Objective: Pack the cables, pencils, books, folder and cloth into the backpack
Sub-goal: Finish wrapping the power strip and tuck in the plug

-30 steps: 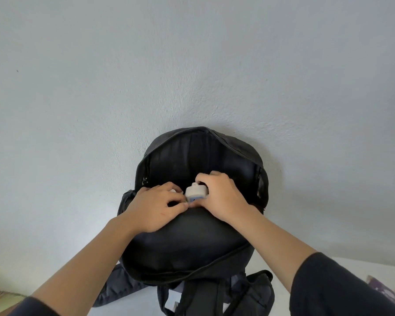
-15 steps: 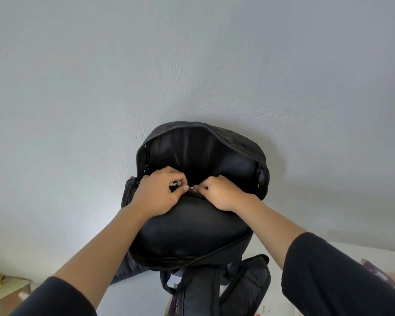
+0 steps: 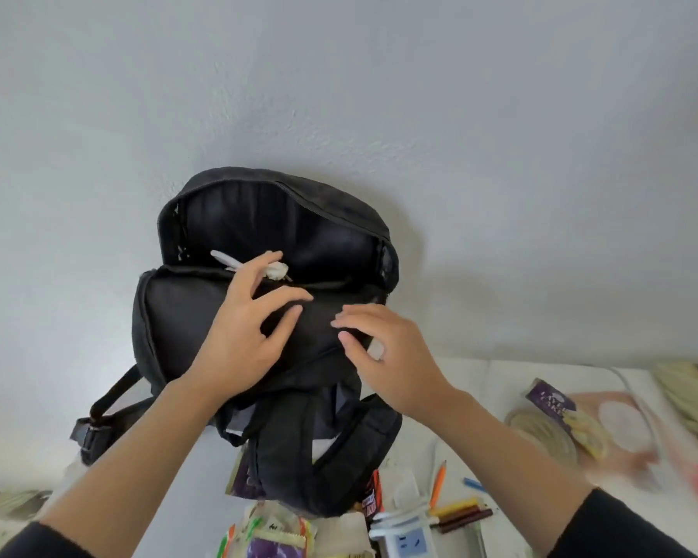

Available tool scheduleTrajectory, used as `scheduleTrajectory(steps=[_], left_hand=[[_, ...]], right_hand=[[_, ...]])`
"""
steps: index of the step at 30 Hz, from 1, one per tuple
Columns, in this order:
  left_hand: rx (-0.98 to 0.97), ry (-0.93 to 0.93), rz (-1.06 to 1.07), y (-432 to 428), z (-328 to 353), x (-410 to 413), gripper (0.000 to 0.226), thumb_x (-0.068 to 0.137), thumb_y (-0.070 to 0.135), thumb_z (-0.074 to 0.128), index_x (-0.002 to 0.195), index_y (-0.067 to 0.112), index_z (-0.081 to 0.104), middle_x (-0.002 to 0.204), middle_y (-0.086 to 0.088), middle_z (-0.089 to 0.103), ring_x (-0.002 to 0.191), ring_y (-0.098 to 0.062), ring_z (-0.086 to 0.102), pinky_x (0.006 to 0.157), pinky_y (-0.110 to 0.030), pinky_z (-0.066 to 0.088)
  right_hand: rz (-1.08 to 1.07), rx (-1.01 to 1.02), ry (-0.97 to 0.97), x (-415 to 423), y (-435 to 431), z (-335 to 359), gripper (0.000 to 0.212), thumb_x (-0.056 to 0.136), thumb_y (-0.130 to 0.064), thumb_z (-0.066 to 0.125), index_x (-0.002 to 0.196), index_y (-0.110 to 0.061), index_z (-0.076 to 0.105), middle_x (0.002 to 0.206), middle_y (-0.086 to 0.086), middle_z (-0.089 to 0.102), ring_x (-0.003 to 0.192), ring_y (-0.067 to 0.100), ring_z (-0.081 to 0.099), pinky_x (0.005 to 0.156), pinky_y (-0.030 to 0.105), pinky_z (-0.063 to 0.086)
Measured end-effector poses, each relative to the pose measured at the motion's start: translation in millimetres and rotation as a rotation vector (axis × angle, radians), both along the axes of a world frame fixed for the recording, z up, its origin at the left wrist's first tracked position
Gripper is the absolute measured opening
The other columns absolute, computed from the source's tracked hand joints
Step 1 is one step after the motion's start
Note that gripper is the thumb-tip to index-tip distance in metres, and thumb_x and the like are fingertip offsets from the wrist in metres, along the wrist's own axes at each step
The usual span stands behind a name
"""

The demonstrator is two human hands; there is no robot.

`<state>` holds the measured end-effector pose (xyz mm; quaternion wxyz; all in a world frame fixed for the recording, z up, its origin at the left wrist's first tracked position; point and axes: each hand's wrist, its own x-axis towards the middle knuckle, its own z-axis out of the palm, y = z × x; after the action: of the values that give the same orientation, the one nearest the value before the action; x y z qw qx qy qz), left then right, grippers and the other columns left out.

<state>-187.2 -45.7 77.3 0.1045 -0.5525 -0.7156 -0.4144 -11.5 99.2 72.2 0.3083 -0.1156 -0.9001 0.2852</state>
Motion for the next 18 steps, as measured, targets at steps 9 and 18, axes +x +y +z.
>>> scheduleTrajectory(steps=[9, 18], left_hand=[[-0.127, -0.146, -0.336, -8.5, -11.2, 122.1, 0.018, 0.095, 0.007, 0.069, 0.101, 0.022, 0.076, 0.11, 0.013, 0.066, 0.105, -0.009, 0.066, 0.091, -0.023, 0.051], [-0.729, -0.04, -0.285, -16.4, -55.9, 171.9, 0.038, 0.096, 0.044, 0.06, 0.133, 0.045, 0.051, 0.12, 0.025, 0.045, 0.114, 0.005, 0.04, 0.096, -0.016, 0.038]], right_hand=[[0.036, -0.23, -0.45, 112.4, 8.8, -41.1, 0.012, 0.099, -0.023, 0.063, 0.101, -0.023, 0.075, 0.091, -0.009, 0.071, 0.085, 0.01, 0.064, 0.074, 0.016, 0.047], [0.14, -0.304, -0.83, 157.4, 3.3, -80.7, 0.094, 0.074, -0.077, 0.07, 0.152, -0.051, 0.024, 0.139, -0.009, 0.049, 0.129, 0.01, 0.04, 0.108, 0.034, 0.039]])
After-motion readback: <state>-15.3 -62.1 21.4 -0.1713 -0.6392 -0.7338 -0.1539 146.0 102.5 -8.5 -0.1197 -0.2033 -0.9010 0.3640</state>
